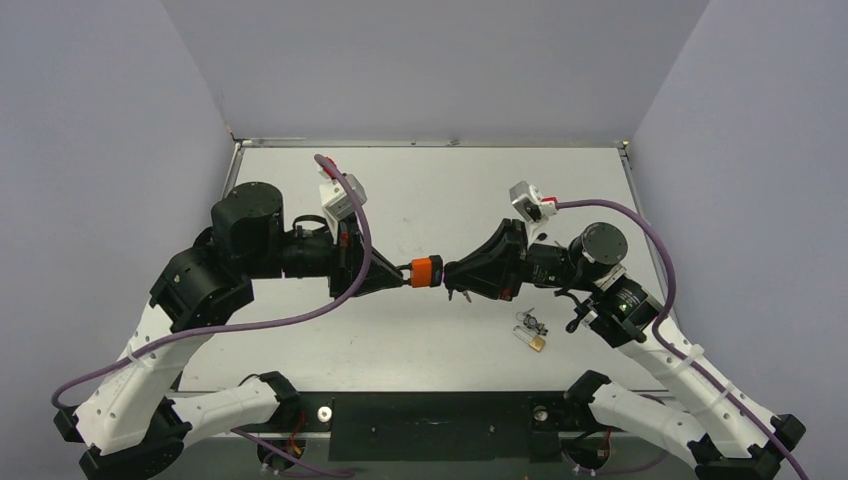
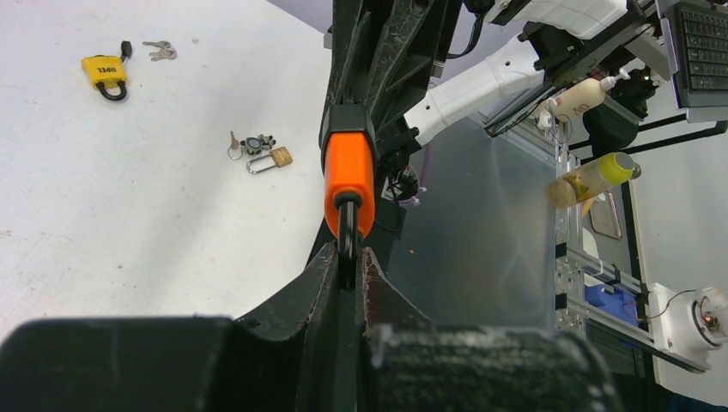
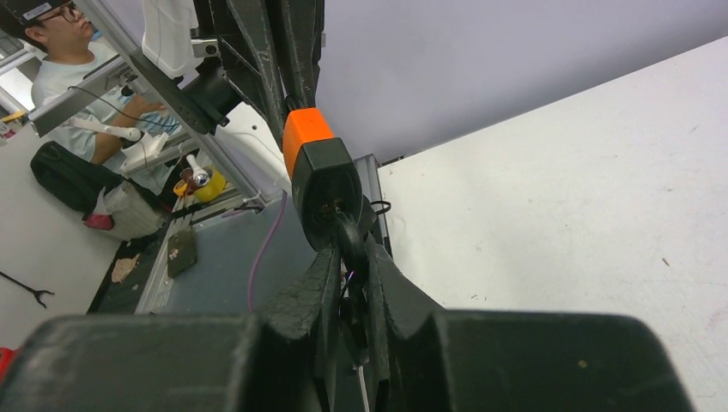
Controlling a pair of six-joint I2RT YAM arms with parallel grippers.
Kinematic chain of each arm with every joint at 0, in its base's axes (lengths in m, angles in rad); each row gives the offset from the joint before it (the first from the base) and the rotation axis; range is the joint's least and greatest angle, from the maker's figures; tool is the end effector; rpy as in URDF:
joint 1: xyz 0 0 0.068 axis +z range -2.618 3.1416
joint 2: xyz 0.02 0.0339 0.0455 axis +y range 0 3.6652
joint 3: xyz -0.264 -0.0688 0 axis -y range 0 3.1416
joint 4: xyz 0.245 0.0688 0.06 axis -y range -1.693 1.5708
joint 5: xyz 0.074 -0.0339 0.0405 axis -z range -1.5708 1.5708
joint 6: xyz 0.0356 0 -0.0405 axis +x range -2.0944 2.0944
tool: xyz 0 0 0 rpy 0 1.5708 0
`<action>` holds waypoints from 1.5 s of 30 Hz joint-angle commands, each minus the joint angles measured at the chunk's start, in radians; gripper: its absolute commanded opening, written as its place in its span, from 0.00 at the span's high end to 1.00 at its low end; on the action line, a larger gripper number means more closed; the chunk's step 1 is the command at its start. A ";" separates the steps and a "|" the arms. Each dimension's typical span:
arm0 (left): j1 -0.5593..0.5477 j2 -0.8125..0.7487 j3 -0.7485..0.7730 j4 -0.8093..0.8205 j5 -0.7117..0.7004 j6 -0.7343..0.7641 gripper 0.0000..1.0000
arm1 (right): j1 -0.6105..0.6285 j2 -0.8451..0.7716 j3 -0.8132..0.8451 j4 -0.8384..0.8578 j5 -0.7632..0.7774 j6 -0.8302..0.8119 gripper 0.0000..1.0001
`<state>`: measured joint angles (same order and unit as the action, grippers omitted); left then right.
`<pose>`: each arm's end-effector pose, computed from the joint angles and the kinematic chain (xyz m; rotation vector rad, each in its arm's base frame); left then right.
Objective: Lock with the key
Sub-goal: Lock the lock, then place the lock at the center of the board, then place the key at the center of the board.
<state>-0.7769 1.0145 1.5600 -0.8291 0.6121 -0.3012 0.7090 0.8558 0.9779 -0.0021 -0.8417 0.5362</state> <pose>0.0983 -0.1253 0.4872 0.9131 1.7949 -1.2859 0.1192 0.1372 0.4139 -0.9040 1.4616 1.5669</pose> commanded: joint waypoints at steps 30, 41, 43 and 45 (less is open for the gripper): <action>0.218 0.073 -0.584 0.683 -0.148 -0.445 1.00 | -0.146 0.054 -0.125 -0.234 0.623 0.045 1.00; 0.223 0.345 -0.845 1.075 -0.114 -0.601 1.00 | 0.020 0.393 -0.152 -0.136 0.835 0.179 1.00; 0.224 0.390 -0.857 1.118 -0.117 -0.612 1.00 | 0.031 0.445 -0.155 -0.113 0.838 0.186 1.00; 0.223 0.439 -0.856 1.150 -0.113 -0.622 1.00 | 0.035 0.485 -0.156 -0.089 0.860 0.198 1.00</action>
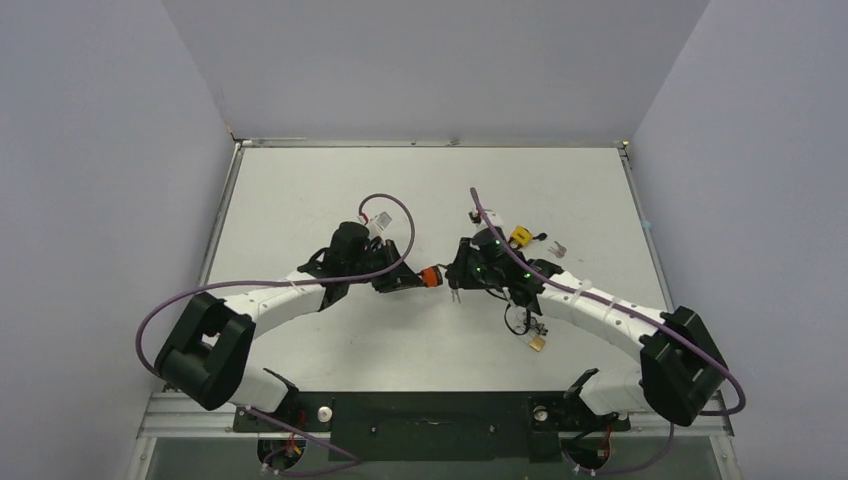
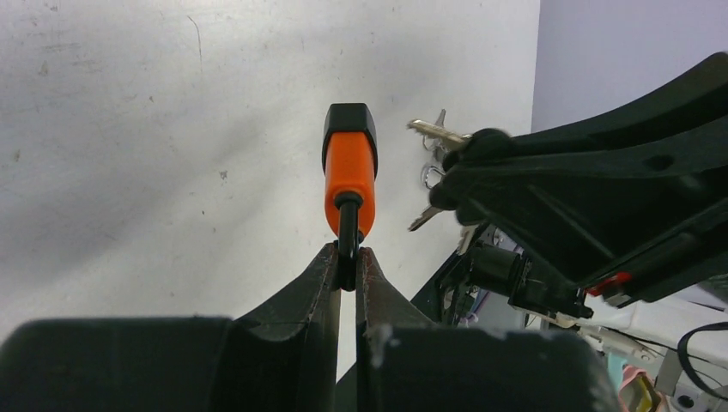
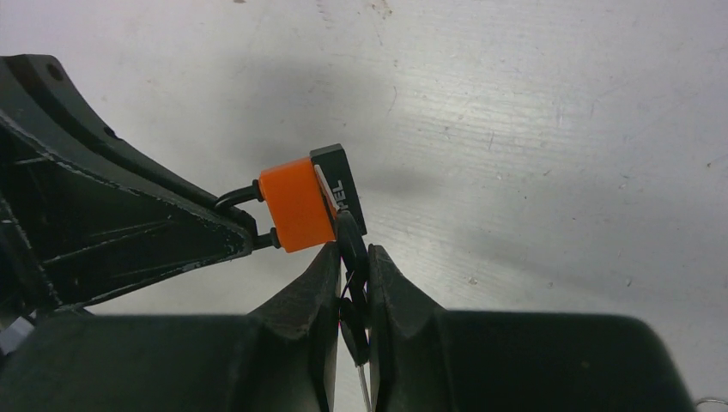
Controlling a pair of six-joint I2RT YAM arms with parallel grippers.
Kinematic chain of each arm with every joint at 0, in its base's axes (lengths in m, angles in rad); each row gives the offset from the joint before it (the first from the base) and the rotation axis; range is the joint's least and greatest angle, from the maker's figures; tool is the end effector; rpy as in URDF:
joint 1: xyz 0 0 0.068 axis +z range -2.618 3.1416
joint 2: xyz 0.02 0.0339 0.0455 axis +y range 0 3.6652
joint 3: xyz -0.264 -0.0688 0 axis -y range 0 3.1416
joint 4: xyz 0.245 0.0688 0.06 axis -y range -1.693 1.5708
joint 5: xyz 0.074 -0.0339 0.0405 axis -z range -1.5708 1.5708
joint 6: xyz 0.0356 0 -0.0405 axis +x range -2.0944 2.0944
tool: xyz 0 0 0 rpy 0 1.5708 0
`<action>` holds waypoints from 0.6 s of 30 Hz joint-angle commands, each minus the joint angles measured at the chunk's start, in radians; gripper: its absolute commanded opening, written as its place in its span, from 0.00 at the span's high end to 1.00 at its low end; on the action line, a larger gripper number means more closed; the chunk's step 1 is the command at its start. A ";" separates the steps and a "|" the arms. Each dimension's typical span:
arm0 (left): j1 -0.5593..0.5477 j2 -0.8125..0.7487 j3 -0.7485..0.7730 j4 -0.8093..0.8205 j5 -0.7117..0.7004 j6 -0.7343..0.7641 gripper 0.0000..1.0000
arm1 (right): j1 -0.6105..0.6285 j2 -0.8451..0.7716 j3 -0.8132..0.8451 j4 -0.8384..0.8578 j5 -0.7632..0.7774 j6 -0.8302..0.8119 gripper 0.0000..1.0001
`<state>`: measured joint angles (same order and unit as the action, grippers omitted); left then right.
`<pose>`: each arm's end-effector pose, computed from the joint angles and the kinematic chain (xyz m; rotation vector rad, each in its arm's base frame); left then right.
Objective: Lock with the key
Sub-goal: Place the key at the center of the board.
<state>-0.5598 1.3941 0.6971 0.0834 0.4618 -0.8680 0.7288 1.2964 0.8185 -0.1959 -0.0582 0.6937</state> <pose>0.2344 -0.1656 0.2012 -0.0794 2.4244 -1.2459 0.2069 0.1875 0.2399 -0.0750 2.3767 0.7993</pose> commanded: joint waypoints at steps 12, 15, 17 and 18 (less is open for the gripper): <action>0.060 0.326 0.102 0.300 0.036 -0.055 1.00 | 0.000 0.252 0.075 0.121 0.134 0.042 1.00; 0.091 0.382 0.143 0.285 0.057 -0.051 1.00 | -0.023 0.282 0.098 0.120 0.130 0.035 1.00; 0.105 0.410 0.164 0.270 0.060 -0.049 1.00 | -0.041 0.310 0.120 0.123 0.116 0.032 1.00; 0.107 0.420 0.171 0.260 0.058 -0.049 1.00 | -0.050 0.333 0.140 0.121 0.114 0.030 1.00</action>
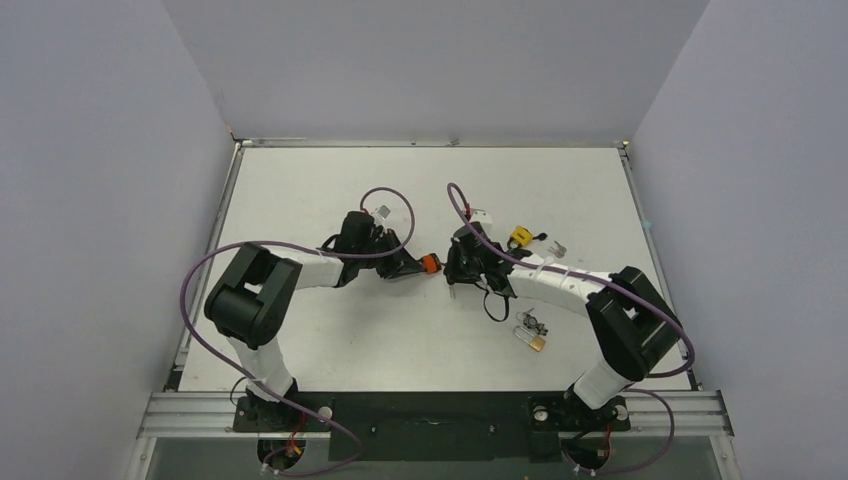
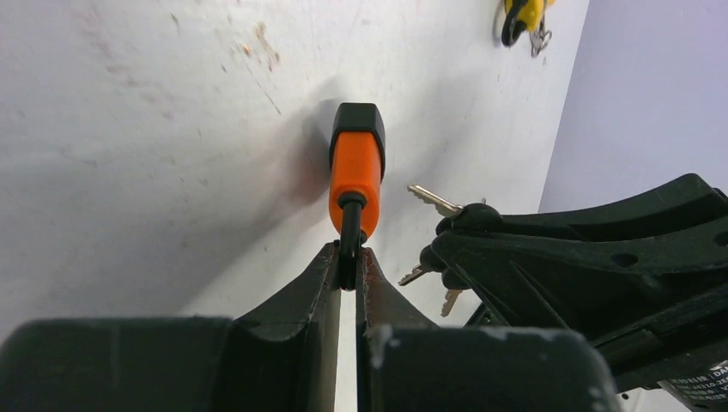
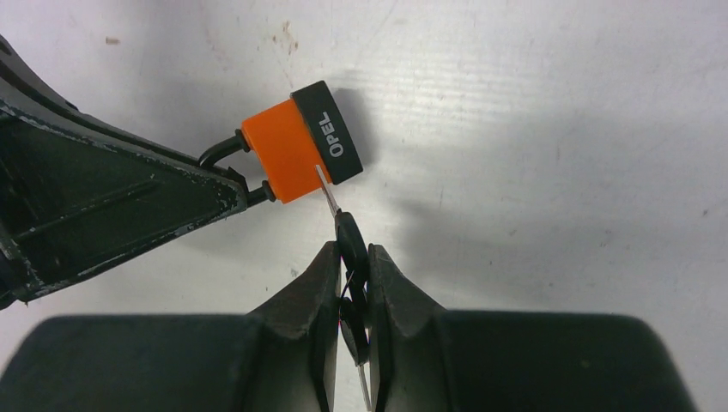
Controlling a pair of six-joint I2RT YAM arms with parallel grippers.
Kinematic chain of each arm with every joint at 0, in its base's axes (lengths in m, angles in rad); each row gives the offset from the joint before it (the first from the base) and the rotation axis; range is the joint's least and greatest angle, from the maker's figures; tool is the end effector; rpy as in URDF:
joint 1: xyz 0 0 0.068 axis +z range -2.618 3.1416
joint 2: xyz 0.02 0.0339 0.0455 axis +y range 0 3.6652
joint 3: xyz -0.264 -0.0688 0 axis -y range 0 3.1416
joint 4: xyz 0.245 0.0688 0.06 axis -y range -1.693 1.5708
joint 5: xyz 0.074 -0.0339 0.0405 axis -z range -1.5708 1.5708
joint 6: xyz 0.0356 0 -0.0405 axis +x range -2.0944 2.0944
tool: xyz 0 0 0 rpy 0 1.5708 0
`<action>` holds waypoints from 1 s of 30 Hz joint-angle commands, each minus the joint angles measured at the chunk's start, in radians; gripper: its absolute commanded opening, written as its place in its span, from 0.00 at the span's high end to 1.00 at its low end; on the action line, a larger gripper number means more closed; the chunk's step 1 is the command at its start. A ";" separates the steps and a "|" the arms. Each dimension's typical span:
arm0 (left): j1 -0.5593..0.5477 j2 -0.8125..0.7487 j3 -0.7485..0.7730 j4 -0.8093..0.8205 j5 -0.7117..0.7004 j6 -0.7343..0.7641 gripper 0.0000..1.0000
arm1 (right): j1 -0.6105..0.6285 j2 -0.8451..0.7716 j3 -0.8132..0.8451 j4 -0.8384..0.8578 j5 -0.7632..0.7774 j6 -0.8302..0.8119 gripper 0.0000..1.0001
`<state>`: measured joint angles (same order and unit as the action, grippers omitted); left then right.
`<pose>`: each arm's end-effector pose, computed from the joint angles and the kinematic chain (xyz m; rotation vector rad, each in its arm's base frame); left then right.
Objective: Lock with the key
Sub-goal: Place the key at the center of the board.
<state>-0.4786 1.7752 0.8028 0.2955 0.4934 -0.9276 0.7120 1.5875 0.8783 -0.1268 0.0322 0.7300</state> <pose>0.2970 -0.1731 0.1374 -0.2597 2.4790 -1.2423 0.2452 0.2101 0.1821 0.0380 2.5022 0.6055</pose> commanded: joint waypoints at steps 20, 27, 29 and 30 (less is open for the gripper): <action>0.078 0.211 0.285 -0.248 -0.011 0.117 0.87 | -0.123 0.316 0.354 -0.037 -0.023 -0.016 0.95; 0.080 0.240 0.332 -0.286 -0.012 0.132 0.77 | -0.122 0.326 0.343 -0.040 -0.023 -0.021 0.72; 0.081 0.232 0.335 -0.291 -0.018 0.136 0.67 | -0.123 0.317 0.343 -0.040 -0.023 -0.027 0.62; 0.081 0.226 0.336 -0.292 -0.018 0.141 0.61 | -0.124 0.313 0.345 -0.040 -0.024 -0.031 0.59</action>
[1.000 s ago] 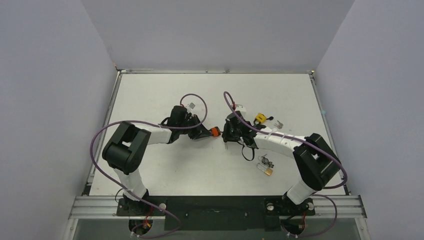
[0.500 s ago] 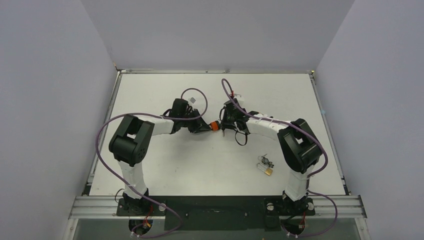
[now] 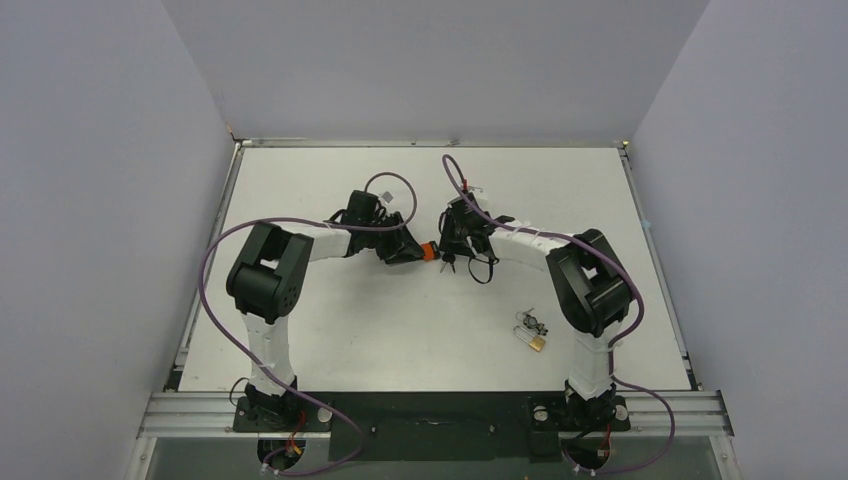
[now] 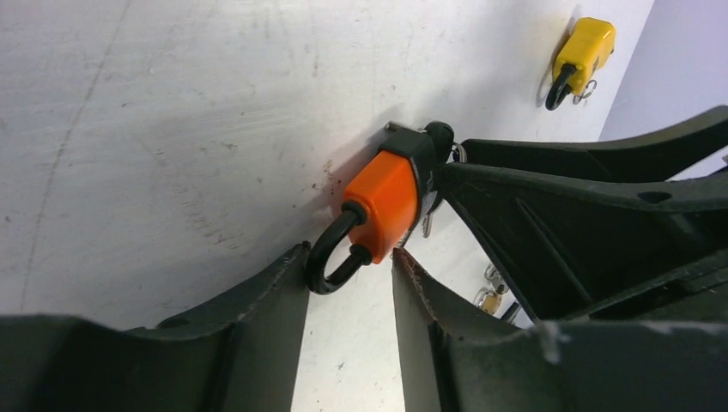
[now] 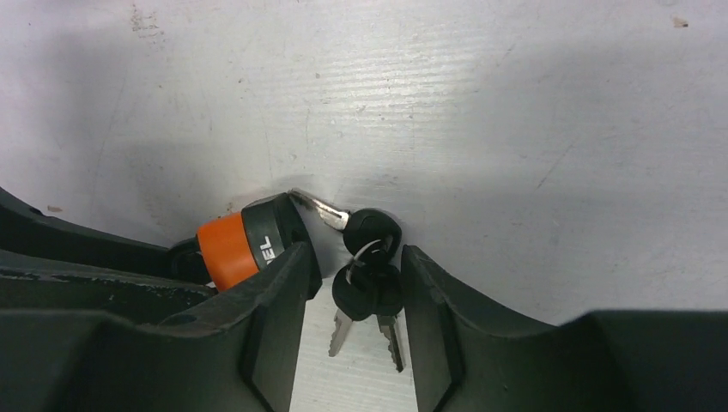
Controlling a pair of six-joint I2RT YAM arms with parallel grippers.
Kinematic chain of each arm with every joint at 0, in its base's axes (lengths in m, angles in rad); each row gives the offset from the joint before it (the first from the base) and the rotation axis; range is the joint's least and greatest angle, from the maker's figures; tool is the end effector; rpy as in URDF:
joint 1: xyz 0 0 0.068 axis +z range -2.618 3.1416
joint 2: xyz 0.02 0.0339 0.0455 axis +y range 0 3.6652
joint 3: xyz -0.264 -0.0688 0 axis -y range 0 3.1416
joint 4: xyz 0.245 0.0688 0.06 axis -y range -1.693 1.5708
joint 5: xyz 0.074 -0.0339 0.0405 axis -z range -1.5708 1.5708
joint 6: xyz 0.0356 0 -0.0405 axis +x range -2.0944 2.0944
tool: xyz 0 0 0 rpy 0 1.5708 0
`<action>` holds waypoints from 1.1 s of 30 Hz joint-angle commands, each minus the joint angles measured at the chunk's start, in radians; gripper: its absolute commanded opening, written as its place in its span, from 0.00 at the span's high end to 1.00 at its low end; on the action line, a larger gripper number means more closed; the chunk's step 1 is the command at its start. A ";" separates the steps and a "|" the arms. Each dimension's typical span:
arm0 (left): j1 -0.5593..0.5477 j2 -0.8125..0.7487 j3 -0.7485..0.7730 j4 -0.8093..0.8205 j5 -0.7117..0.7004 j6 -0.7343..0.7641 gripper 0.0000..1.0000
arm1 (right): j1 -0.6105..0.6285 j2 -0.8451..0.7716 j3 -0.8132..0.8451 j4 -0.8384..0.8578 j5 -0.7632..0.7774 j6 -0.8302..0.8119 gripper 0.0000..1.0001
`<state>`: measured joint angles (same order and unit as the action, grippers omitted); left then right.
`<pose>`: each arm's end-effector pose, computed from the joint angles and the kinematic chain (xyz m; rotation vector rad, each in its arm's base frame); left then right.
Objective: Lock with the key
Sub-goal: Place the key at the center of the board, then reset both arms
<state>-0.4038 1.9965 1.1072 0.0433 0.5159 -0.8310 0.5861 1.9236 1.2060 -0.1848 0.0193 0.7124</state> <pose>0.3605 -0.1731 0.1229 -0.2981 2.6060 -1.1343 0.3363 0.2224 0.1593 0.1694 2.5443 0.5157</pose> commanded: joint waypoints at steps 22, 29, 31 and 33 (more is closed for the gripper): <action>-0.002 -0.267 0.194 -0.387 -0.182 0.258 0.47 | -0.021 -0.281 0.025 -0.023 -0.025 -0.041 0.31; -0.060 -0.518 0.165 -0.465 -0.281 0.340 0.46 | -0.026 -0.500 -0.084 -0.046 0.022 -0.056 0.30; -0.088 -0.587 0.160 -0.471 -0.307 0.369 0.45 | -0.028 -0.600 -0.121 -0.050 0.030 -0.055 0.30; -0.135 -0.641 0.162 -0.484 -0.379 0.402 0.45 | -0.028 -0.670 -0.151 -0.053 0.037 -0.048 0.30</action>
<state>-0.4789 1.4910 1.2633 -0.4122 0.2512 -0.5194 0.5655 1.4033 1.1011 -0.2428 0.0101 0.6697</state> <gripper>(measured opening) 0.546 0.700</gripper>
